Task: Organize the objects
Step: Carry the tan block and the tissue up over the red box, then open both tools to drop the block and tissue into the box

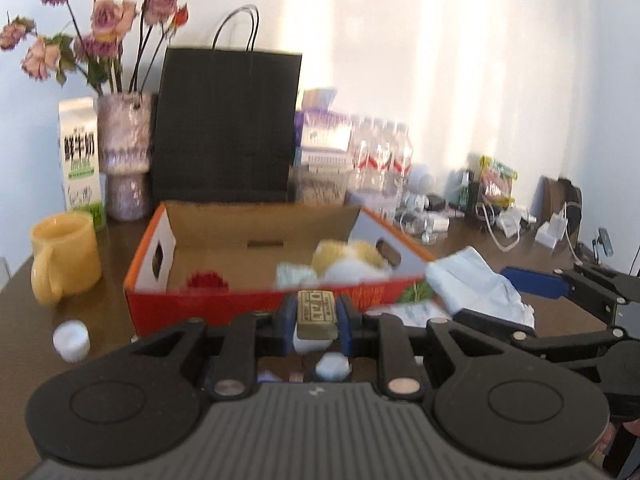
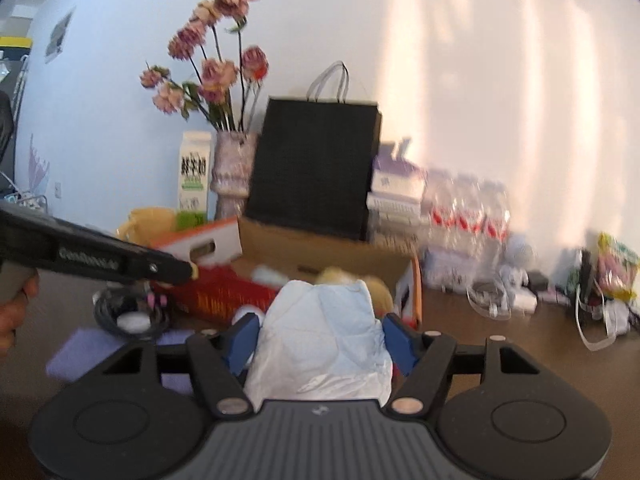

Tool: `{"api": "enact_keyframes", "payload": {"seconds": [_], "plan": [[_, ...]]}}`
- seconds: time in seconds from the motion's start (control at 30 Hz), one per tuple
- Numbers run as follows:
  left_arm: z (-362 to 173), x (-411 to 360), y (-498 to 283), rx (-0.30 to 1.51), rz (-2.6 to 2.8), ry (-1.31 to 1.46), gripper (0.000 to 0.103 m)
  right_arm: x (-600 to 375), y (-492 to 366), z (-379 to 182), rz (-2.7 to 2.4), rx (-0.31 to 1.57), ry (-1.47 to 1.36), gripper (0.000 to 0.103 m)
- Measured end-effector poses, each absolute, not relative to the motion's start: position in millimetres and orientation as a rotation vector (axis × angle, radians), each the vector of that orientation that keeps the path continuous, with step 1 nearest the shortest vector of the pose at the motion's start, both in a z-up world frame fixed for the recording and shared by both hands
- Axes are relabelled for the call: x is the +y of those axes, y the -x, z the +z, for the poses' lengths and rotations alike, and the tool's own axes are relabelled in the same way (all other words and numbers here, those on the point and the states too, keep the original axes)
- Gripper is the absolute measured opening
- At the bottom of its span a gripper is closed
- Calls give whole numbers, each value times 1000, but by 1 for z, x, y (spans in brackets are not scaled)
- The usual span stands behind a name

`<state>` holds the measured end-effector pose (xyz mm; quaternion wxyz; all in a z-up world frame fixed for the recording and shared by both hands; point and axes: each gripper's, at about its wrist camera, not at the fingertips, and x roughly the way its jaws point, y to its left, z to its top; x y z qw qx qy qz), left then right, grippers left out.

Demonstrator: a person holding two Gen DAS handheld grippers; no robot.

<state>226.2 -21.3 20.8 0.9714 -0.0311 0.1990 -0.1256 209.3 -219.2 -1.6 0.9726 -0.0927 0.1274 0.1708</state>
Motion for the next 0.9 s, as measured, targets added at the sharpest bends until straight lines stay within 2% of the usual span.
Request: {"api": "enact_keyframes", "payload": {"seconds": [0.4, 0.9], "plan": [[59, -7, -289, 300, -212, 160, 22, -186, -297, 41, 345, 205, 134, 68], [28, 4, -385, 393, -138, 178, 22, -175, -402, -3, 335, 351, 66, 68]]}}
